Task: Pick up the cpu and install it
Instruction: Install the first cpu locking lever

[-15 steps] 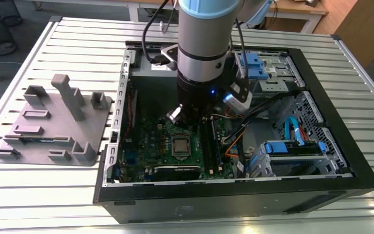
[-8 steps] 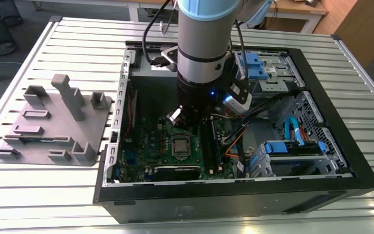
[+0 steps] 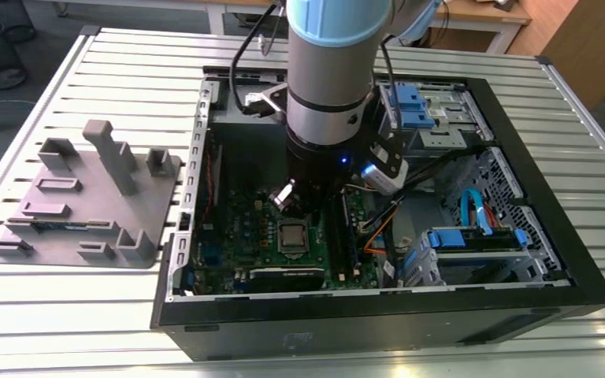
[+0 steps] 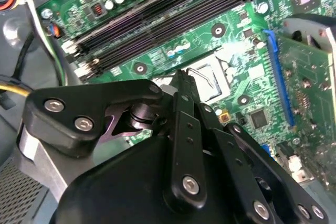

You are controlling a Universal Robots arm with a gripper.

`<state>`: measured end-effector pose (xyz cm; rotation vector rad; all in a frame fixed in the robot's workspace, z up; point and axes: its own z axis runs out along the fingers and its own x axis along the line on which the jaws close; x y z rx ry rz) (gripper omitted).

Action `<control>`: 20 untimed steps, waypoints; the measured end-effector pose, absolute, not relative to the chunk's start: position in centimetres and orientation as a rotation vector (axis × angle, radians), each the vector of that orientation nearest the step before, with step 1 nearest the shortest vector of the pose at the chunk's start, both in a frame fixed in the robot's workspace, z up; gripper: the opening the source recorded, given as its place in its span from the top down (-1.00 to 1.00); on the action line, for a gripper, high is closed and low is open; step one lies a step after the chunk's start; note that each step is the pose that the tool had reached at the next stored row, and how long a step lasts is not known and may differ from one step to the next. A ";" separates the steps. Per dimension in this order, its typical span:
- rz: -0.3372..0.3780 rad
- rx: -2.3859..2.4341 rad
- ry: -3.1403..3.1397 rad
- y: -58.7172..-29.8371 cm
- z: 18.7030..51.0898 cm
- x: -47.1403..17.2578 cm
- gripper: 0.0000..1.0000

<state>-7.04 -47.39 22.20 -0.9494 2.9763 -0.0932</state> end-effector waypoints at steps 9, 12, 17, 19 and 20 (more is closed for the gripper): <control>-0.093 -0.949 2.976 -48.2 21.5 -7.0 0.79; -0.094 -0.949 2.976 -48.2 21.5 -7.0 0.79; -0.093 -0.949 2.976 -48.3 21.4 -7.0 0.79; -0.094 -0.948 2.977 -48.5 21.3 -7.0 0.79; -0.095 -0.946 2.977 -48.6 21.3 -7.0 0.79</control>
